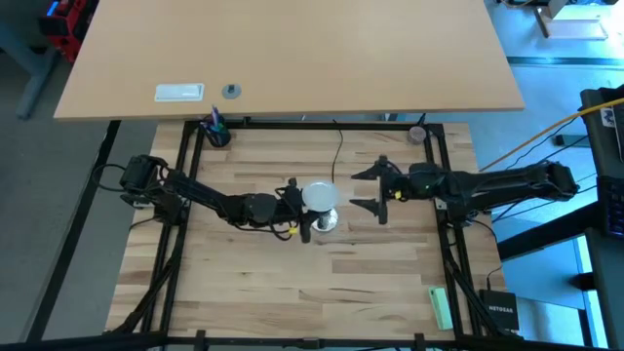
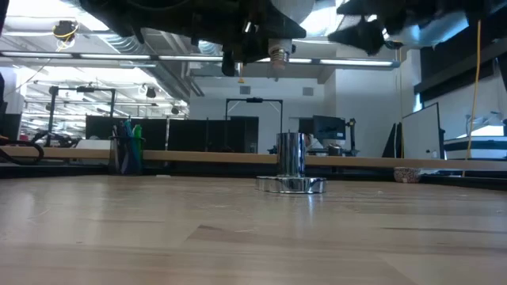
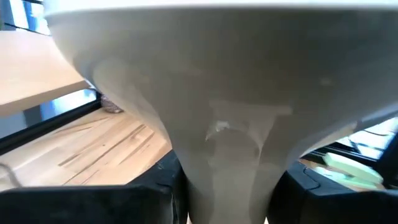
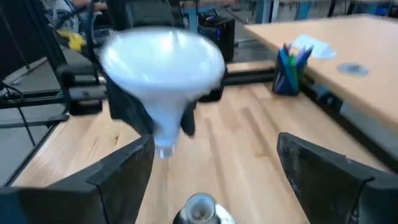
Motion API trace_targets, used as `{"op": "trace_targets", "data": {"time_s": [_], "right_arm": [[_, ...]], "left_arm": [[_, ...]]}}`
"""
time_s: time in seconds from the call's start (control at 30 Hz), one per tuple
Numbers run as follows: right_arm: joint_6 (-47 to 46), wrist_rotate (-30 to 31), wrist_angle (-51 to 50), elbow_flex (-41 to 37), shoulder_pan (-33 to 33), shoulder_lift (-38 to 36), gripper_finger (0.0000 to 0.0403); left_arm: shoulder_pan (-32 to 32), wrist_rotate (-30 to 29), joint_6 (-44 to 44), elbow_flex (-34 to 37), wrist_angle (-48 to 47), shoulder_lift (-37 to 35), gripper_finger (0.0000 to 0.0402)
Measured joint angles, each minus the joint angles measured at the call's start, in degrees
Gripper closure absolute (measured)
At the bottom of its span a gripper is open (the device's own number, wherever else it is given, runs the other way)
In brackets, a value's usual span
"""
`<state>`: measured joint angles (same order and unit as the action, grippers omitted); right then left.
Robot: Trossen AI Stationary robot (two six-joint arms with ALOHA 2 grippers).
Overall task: Screw lightbulb
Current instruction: Insert the lightbulb into the lamp
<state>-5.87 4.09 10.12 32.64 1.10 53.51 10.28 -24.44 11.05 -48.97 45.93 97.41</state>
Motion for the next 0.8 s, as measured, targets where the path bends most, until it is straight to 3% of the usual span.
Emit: {"op": "trace_targets", "data": {"time_s": [0.17,0.37,0.63,0.8], "right_arm": [[-7.0,-2.6,12.8,-5.2,0.0,5.5,0.0061],[-7.5,-7.8,25.3,-2.6,0.9,17.1,0.0061],[-5.5,-12.4,27.1,5.5,0.9,26.5,0.0061],[-5.3,-13.7,27.3,8.9,0.7,28.6,0.007]], "left_arm": [[0.2,0.9,-0.7,0.0,0.1,0.0,0.027],[0.1,1.8,0.1,0.0,0.5,0.0,0.027],[0.1,3.3,0.0,0.0,1.2,0.0,0.027],[0.2,3.3,-0.6,0.0,1.3,0.0,0.027]]}}
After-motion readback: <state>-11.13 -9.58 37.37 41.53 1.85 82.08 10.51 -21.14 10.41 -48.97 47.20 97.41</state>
